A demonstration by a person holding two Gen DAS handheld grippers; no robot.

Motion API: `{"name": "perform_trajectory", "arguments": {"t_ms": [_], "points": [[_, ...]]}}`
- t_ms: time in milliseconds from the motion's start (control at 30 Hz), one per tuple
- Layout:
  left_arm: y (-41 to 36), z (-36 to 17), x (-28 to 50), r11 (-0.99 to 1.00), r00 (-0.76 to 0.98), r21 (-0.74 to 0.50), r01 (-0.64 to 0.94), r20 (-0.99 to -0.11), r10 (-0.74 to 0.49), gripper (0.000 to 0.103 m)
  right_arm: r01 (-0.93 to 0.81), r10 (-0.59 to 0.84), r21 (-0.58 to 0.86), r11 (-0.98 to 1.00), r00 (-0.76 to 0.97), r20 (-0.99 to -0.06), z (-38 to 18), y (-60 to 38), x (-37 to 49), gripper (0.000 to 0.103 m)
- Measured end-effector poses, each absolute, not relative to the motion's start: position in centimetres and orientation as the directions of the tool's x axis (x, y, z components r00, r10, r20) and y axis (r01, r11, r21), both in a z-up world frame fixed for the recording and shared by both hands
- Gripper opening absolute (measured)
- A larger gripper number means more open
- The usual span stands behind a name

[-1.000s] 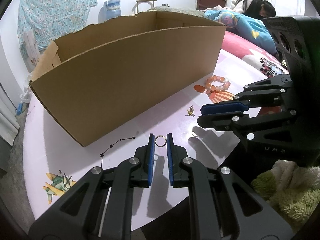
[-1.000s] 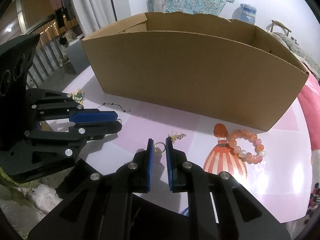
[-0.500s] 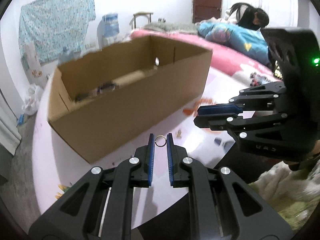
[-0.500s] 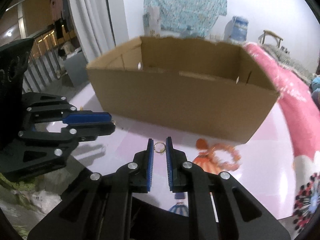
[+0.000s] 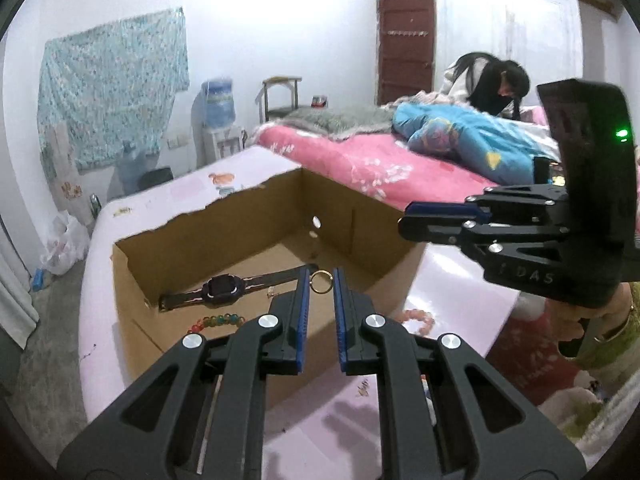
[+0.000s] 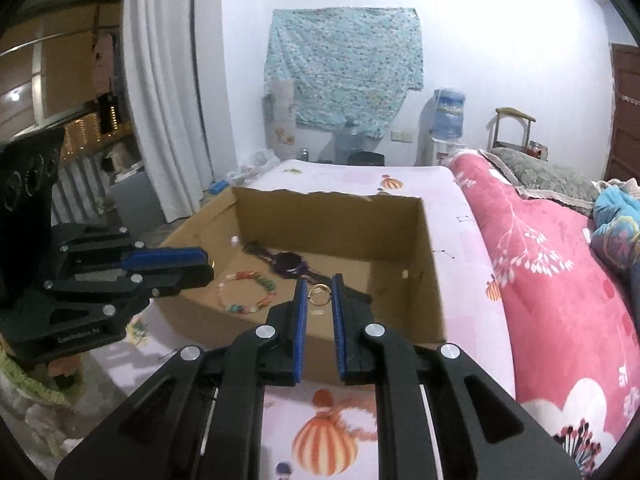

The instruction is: Organize jewelry

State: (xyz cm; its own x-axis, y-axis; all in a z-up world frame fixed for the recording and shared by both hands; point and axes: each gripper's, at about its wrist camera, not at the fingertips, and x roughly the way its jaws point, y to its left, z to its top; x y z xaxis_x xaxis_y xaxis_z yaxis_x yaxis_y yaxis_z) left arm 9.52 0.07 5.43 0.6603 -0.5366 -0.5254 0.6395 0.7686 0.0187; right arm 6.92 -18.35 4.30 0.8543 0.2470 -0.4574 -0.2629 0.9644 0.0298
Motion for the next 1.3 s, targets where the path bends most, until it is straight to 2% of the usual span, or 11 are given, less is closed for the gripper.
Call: {"name": "perform_trajectory", "arguments": {"t_ms": [367, 467, 600, 767, 867, 1200, 1300], "points": [[-0.4, 2.0, 18.6, 0.829, 0.581, -0.12, 0.546, -0.66, -0.477, 0.012, -0.255, 0.253, 0.071, 0.964, 0.808, -0.531, 2.0, -18.4, 13.7, 0.013], [0.2, 1.7, 19.2, 0.84, 0.576, -0.148, 0.523, -0.665, -0.476, 0.02, -0.249, 0.261, 0.096, 0.964, 0.807, -0.529, 1.9, -18.9, 14.2, 0.014], [1.0, 1.6, 19.3, 0.844, 0.583, -0.172, 0.509, -0.652, -0.484, 0.027, -0.235, 0.265, 0.125, 0.964, 0.816, -0.513, 2.0, -19.7, 14.0, 0.024], [1.5, 1.8, 19.3, 0.85, 0.595, -0.178, 0.495, -0.644, -0.481, 0.028, -0.21, 0.258, 0.151, 0.966, 0.83, -0.494, 2.6, -20.8, 13.5, 0.026], [1.7, 2.1, 18.9, 0.852, 0.602, -0.179, 0.492, -0.637, -0.481, 0.032, -0.202, 0.26, 0.17, 0.965, 0.84, -0.477, 3.0, -21.2, 12.9, 0.037], [2.8, 3.1, 16.3, 0.862, 0.626, -0.179, 0.475, -0.619, -0.474, 0.059, -0.178, 0.249, 0.193, 0.965, 0.85, -0.464, 3.5, -21.1, 10.6, 0.066], [3.6, 3.8, 15.1, 0.863, 0.638, -0.181, 0.472, -0.606, -0.475, 0.068, -0.18, 0.259, 0.208, 0.961, 0.85, -0.459, 3.6, -21.1, 9.9, 0.071]]}}
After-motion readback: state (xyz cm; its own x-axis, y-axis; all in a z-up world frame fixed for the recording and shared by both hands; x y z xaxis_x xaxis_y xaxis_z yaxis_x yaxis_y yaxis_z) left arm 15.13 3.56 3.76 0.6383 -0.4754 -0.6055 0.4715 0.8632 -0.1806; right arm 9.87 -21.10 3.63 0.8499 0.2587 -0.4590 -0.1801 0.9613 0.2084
